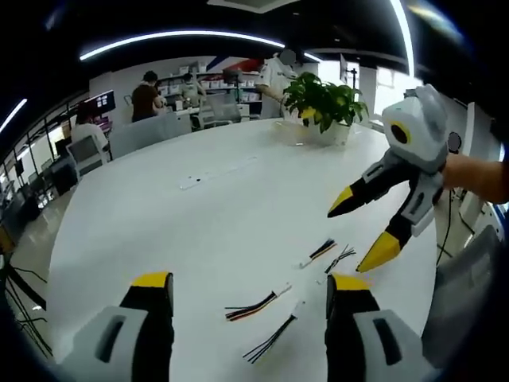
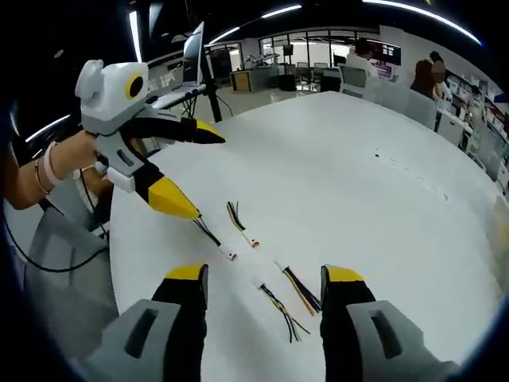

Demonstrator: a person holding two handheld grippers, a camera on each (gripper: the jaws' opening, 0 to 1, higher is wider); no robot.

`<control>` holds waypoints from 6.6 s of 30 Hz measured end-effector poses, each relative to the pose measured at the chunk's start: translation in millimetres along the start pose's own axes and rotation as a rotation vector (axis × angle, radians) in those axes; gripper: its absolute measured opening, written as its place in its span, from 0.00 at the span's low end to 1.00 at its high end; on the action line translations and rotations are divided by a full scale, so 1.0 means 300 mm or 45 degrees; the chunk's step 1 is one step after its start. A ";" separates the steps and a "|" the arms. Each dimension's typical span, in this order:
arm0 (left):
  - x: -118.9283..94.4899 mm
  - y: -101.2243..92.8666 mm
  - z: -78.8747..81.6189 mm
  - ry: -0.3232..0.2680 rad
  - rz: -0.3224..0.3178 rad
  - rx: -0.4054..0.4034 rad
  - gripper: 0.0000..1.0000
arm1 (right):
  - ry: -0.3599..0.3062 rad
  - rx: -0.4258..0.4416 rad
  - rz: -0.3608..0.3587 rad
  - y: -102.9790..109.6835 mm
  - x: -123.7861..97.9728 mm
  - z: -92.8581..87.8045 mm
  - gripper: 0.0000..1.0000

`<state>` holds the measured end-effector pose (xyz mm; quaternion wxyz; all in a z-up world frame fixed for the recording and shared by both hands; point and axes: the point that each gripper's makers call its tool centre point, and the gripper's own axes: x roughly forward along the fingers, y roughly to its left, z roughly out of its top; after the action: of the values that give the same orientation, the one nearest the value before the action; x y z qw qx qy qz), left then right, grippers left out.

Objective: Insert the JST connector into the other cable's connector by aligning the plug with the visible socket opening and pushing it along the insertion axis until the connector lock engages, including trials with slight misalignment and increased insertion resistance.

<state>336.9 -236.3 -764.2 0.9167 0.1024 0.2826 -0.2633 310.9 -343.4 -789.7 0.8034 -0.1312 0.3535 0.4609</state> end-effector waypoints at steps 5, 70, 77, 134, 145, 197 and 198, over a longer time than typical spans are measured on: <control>0.016 -0.007 -0.012 0.009 -0.009 0.010 0.76 | 0.021 -0.021 0.011 0.005 0.011 -0.013 0.54; 0.111 -0.023 -0.095 -0.011 -0.089 0.130 0.49 | -0.058 -0.082 -0.120 -0.154 -0.007 -0.095 0.38; 0.131 -0.044 -0.129 0.037 -0.143 0.146 0.43 | -0.092 -0.156 -0.090 -0.138 0.023 -0.094 0.31; 0.220 -0.159 -0.157 -0.082 -0.475 0.458 0.05 | -0.176 -0.314 0.202 -0.095 0.184 -0.093 0.07; 0.212 -0.174 -0.168 -0.103 -0.512 0.416 0.00 | -0.192 -0.316 0.214 -0.094 0.188 -0.090 0.05; 0.095 -0.178 -0.019 -0.190 -0.652 0.557 0.00 | -0.275 -0.545 0.348 -0.018 0.068 0.044 0.04; 0.091 -0.181 -0.014 -0.193 -0.658 0.563 0.00 | -0.279 -0.552 0.356 -0.004 0.067 0.054 0.04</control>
<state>324.8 -292.0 -785.5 0.7938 0.2038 0.1663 -0.5483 325.7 -322.4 -792.0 0.7185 -0.1994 0.1722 0.6437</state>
